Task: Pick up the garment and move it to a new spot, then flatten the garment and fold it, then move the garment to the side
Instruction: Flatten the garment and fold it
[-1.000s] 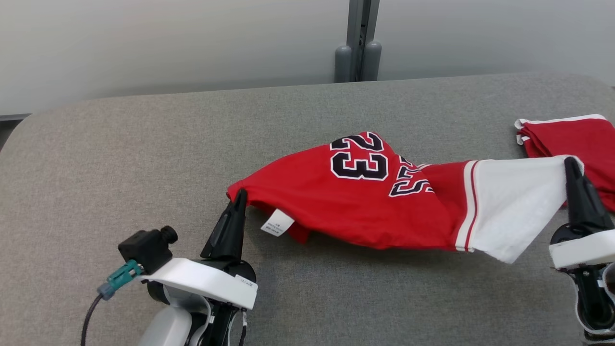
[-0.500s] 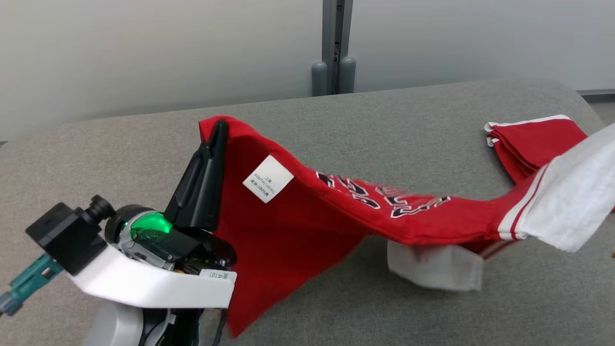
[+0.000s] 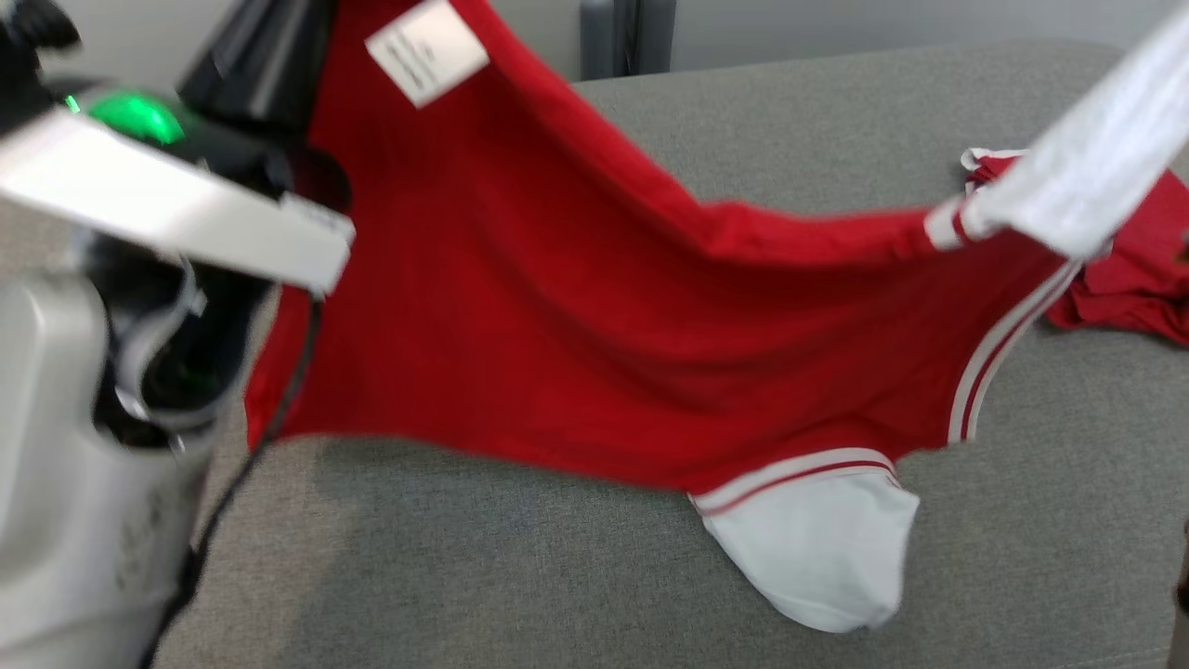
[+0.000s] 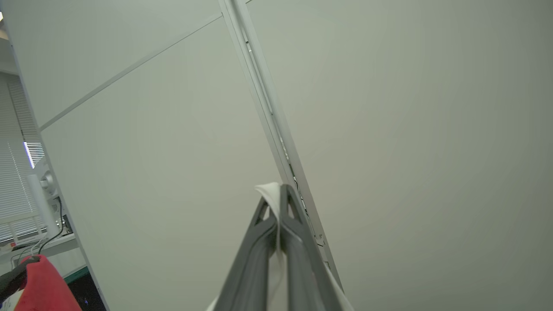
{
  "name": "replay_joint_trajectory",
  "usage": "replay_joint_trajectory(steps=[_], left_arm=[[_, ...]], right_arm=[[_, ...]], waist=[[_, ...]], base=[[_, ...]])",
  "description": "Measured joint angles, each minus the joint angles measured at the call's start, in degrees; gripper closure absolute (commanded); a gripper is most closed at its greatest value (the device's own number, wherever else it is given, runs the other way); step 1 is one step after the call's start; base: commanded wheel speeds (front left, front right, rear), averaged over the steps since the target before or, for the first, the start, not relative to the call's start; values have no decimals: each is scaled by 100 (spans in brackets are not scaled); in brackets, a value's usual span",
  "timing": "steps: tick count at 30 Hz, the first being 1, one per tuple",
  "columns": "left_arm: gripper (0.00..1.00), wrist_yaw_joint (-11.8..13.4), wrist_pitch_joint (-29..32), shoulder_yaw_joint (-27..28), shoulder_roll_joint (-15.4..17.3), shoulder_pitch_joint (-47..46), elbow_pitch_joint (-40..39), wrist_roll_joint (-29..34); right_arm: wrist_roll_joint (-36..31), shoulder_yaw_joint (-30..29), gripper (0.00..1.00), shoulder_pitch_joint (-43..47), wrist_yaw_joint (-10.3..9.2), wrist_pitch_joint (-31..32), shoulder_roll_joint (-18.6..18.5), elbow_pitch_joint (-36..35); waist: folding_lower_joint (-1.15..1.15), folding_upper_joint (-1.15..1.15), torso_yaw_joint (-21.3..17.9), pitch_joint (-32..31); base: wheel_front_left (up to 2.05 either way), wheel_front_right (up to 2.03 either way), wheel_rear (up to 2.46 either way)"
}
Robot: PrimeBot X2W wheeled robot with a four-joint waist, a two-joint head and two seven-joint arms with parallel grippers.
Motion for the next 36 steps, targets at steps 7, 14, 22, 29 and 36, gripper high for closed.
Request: replay_joint_trajectory(steps=[7,14,22,29,36], left_arm=[[100,-96,-47,149,272,-2426,1935,611],[100,-314,-1163,-1,407,-4451,3788,1519],[100,-608,-1723,-279,263,-5042,5287,1749],[100,-804,-1942,-299,577,-4463,6226,1678],[100,-904,-2240,-235,648,-4374,6493,1516]], right_arm=[[-649,324,100,-2584,1,-180,116,1909],[-1249,162,100,-5150,1,-1099,237,4279],[-563,1038,100,-5937,1,-1860,256,5802],[348,2287,100,-5197,1,-2298,269,6011],[684,2677,100,-4727,1,-2495,254,5804]], waist=[[0,0,-108,617],[0,0,-467,953],[0,0,-597,1562],[0,0,-739,2196],[0,0,-907,2368]], base=[[0,0,0],[0,0,0],[0,0,0],[0,0,0],[0,0,0]])
